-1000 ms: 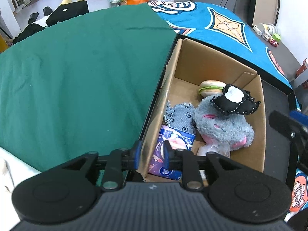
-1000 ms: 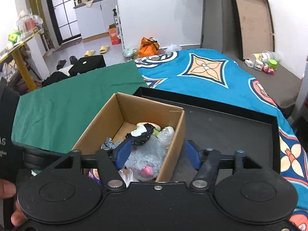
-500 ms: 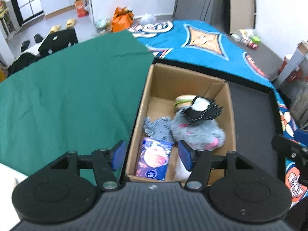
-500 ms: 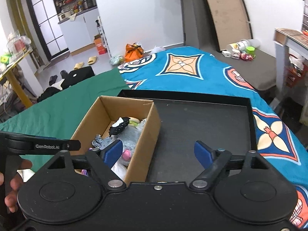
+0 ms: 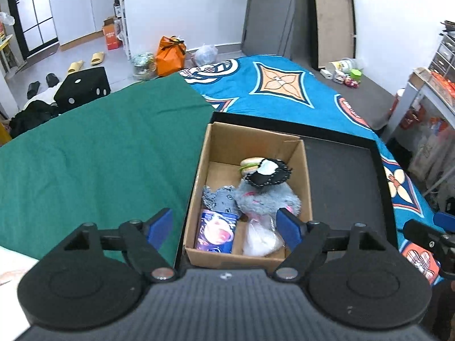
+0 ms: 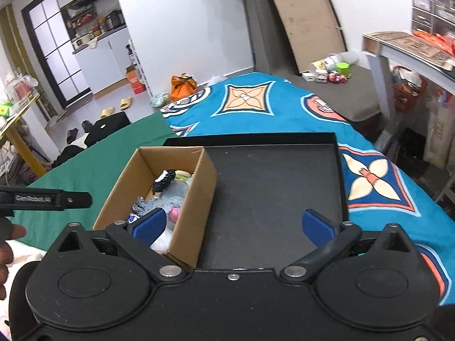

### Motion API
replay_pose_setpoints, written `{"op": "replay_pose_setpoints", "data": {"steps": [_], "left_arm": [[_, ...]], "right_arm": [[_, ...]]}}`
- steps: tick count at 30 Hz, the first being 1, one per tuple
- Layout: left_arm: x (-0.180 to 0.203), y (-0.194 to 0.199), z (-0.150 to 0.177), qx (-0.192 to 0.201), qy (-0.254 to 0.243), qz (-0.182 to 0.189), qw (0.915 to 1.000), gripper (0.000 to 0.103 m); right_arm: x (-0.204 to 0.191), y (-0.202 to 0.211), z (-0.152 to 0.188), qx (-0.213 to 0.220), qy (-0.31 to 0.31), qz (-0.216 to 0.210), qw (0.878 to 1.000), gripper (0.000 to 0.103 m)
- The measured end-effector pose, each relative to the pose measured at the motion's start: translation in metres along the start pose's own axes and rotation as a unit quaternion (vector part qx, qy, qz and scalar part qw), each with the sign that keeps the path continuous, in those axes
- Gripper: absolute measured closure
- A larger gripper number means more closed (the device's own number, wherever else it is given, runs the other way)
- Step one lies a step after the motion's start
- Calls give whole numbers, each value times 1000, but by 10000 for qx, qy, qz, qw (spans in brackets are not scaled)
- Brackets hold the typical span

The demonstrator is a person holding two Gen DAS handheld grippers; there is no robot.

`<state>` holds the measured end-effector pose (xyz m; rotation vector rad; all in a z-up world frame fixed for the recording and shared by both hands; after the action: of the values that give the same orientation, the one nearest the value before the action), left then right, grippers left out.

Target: Organize soft objects

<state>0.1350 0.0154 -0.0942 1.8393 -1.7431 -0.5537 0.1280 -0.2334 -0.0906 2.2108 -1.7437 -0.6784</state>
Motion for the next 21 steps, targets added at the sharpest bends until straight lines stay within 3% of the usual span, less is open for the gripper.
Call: {"op": "replay_pose_setpoints", "data": {"steps": [12,21], "left_arm": [[12,45,-14,171,-333,54,9993,24],[23,75,-21,376,-422,155,9983,0]], "right_arm": [[16,38,-9,50,-425,64,9991,0],[25,62,-22,124,-606,116,9980,0]]}}
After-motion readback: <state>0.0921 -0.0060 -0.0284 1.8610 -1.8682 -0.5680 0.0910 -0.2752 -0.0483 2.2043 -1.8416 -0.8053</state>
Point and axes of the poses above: each gripper's, at about its wrist camera, not at the fingertips, and y roughly against the way its jaws point, x to its right, z to its underside, the point moved 10 cm from there along -y, roughly the way its jaws point, and after that the axes turned 15 degrees about x, right-handed, at the moved point
